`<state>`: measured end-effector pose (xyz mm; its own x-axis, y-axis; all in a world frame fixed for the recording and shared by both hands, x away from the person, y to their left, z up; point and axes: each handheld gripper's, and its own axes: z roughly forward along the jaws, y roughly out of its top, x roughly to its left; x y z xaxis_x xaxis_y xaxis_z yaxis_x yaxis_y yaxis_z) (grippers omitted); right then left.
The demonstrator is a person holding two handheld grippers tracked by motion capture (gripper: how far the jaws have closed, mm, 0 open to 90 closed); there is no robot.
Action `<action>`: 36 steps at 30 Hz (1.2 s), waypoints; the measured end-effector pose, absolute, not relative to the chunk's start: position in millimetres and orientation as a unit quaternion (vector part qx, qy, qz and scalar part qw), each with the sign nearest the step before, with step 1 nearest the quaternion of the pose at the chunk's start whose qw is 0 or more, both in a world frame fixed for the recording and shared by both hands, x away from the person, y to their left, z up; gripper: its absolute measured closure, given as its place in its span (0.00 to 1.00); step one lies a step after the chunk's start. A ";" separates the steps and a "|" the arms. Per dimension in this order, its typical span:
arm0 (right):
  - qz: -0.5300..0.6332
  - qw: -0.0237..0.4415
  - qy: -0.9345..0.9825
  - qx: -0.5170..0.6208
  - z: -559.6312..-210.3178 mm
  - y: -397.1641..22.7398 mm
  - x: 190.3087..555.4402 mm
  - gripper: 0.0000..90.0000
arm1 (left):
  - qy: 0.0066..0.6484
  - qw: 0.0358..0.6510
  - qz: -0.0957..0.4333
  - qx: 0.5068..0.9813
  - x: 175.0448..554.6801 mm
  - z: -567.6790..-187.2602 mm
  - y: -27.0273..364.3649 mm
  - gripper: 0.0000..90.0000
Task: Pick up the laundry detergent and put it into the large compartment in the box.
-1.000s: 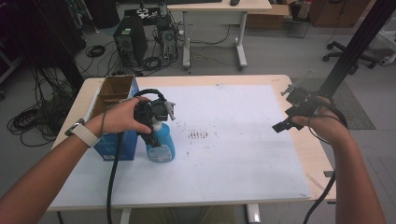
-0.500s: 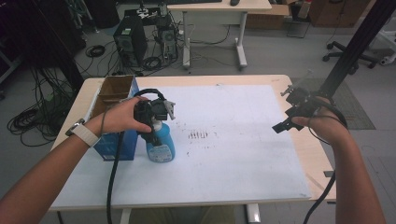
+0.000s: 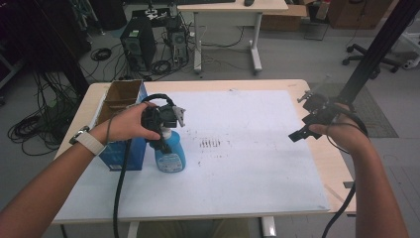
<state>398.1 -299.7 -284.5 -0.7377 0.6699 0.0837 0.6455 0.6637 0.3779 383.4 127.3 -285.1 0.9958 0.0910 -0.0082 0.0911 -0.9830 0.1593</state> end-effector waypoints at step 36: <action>0.199 0.030 0.912 0.358 -285.6 -299.5 397.2 0.09 | 0.068 0.079 -0.005 0.995 381.1 -277.6 125.9 0.41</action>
